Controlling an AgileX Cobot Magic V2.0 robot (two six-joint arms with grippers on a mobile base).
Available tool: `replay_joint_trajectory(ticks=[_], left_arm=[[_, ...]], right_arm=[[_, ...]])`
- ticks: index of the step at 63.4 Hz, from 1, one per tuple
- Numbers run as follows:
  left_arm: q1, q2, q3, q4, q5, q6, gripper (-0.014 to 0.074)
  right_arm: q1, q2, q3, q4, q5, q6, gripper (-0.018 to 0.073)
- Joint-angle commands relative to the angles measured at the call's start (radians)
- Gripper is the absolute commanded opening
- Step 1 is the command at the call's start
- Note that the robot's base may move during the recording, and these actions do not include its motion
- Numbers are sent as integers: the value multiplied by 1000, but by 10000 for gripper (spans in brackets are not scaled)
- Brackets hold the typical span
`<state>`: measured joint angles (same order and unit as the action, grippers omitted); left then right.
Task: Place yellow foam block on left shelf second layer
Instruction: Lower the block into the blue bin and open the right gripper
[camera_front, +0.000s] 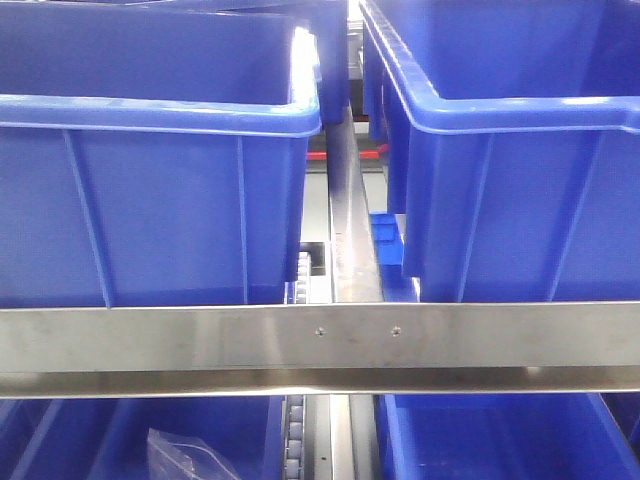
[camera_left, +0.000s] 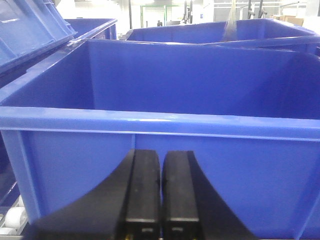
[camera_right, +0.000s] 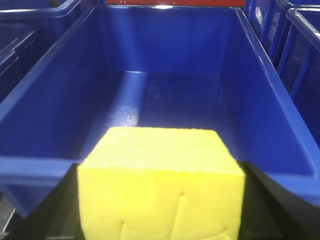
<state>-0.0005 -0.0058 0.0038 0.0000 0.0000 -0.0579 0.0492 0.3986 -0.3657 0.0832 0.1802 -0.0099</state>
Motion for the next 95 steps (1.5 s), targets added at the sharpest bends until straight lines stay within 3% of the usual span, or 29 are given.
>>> replay_joint_trajectory(ticks=[1, 23, 40, 62, 72, 95], left_arm=[[-4, -18, 27, -6, -81, -3, 124], [-4, -18, 27, -6, -81, -3, 124], [-4, -18, 27, -6, -81, -3, 124], [-4, -18, 27, -6, -81, -3, 124], [-4, -18, 27, -6, -81, -3, 124], [-4, -18, 27, -6, -81, -3, 124]], right_arm=[[-6, 104, -92, 2, -102, -4, 505], [-2, 528, -315, 2, -150, -4, 505], [-2, 738, -429, 2, -196, -4, 505], [-2, 760, -455, 2, -206, -4, 514], [-2, 760, -455, 2, -192, -4, 643], [-2, 753, -487, 2, -190, -4, 631]])
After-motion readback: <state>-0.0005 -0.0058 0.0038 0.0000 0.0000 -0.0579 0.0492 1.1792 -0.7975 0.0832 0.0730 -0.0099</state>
